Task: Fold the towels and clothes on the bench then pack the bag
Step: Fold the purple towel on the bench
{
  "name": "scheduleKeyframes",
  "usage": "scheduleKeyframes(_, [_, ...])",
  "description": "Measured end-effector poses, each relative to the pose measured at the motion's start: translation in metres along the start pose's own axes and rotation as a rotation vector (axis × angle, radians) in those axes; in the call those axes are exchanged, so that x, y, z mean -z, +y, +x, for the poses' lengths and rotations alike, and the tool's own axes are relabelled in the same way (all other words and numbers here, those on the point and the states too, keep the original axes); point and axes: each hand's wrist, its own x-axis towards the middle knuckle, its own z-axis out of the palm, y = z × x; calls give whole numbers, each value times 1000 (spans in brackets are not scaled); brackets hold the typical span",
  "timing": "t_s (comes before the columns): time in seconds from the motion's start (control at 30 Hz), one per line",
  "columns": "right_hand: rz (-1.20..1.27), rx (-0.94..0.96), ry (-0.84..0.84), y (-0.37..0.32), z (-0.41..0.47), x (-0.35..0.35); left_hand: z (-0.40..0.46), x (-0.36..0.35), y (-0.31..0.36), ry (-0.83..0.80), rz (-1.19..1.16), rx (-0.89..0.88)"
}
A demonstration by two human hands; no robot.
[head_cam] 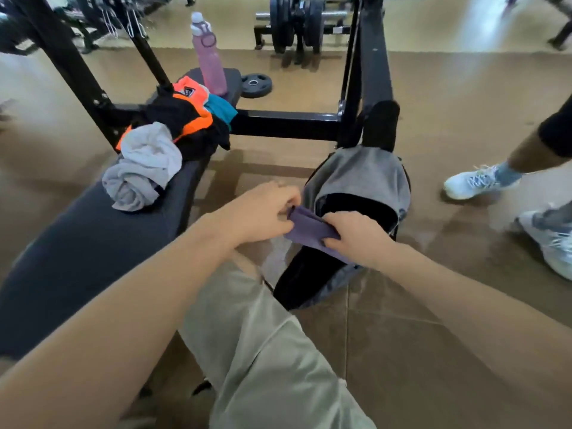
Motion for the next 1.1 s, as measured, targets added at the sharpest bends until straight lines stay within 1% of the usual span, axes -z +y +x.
scheduleKeyframes(0.07, [-130, -79, -16, 17, 6, -19, 10, -19, -3, -72, -10, 43])
scheduleKeyframes(0.13, [-238, -148, 25, 29, 19, -37, 24, -33, 0, -155, -11, 59])
scheduleKeyframes(0.2, [-283, -219, 37, 34, 28, -58, 41, -49, 3, -240, -20, 48])
scheduleKeyframes(0.23, [-289, -250, -7, 35, 29, -72, 49, -58, 2, -288, -25, 44])
scheduleKeyframes(0.3, [-316, -269, -161, 35, 23, -105, 65, -76, -4, -383, -50, 42])
scheduleKeyframes(0.37, [-334, -282, -286, 36, 12, -129, 79, -87, -12, -432, -83, 39])
scheduleKeyframes(0.43, [-303, -333, -330, 42, 10, -140, 97, -89, -14, -413, -70, 27])
scheduleKeyframes(0.5, [-291, -375, -331, 48, 22, -139, 113, -85, -11, -332, -8, 16])
scheduleKeyframes(0.57, [-292, -412, -256, 54, 39, -135, 121, -80, -13, -282, 29, -4])
scheduleKeyframes(0.67, [-340, -435, -99, 65, 65, -133, 123, -76, -31, -361, -15, -38])
scheduleKeyframes(0.77, [-392, -423, 1, 76, 92, -137, 124, -74, -45, -424, -66, -47])
scheduleKeyframes(0.83, [-333, -445, -76, 83, 112, -140, 127, -74, -49, -422, -74, -42])
scheduleKeyframes(0.9, [-275, -507, -210, 93, 126, -149, 129, -71, -52, -406, -55, -49])
scheduleKeyframes(0.97, [-314, -546, -371, 100, 128, -158, 130, -63, -57, -402, -31, -39])
scheduleKeyframes(1.03, [-347, -512, -406, 103, 120, -167, 128, -53, -62, -394, -23, -23])
scheduleKeyframes(1.1, [-366, -469, -378, 96, 113, -171, 122, -42, -65, -378, -50, -2])
